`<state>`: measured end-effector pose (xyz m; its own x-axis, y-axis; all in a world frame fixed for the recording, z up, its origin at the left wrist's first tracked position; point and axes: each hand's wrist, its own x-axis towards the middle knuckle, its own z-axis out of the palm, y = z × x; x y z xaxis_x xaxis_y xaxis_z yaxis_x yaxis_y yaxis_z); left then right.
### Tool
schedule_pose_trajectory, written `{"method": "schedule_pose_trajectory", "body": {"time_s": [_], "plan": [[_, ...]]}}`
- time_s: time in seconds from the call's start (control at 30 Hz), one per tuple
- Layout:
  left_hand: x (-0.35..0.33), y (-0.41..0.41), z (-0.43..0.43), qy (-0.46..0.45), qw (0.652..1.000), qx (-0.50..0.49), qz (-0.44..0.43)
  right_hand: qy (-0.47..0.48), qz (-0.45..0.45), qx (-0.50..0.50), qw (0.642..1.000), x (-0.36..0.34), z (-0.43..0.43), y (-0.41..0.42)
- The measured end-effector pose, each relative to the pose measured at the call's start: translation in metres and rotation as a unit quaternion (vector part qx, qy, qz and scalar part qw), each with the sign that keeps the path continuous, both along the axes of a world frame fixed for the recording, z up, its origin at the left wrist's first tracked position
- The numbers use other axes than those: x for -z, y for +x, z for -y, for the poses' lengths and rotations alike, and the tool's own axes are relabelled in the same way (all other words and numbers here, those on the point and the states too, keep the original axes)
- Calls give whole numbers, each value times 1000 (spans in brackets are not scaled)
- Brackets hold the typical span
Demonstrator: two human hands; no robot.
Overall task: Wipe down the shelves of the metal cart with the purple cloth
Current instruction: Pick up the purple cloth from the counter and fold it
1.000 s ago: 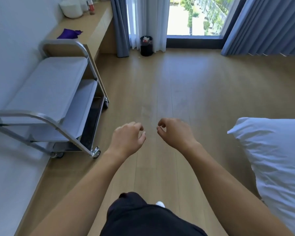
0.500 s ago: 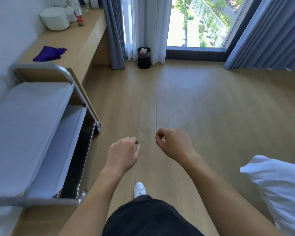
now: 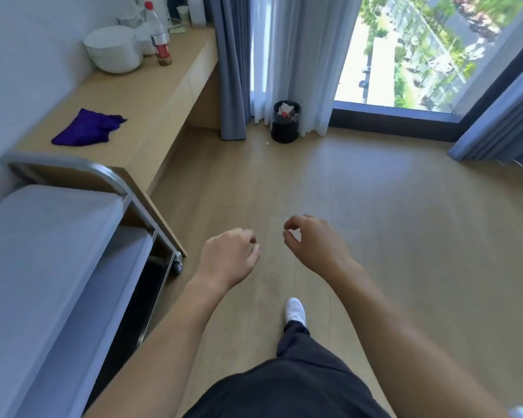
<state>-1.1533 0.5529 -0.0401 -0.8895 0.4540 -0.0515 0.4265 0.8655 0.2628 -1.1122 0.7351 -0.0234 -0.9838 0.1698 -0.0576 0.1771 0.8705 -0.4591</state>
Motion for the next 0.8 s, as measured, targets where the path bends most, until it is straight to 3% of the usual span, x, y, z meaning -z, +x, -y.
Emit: {"method": "schedule_pose_trajectory", "body": {"time_s": [0.37,0.8], "plan": [[-13,-165,4,12,978,-209,13,45,16,-200,979,-15,-7,-241],[-5,-403,113,31,944,-327,10,61,11,-349,935,-8,129,-503]]}}
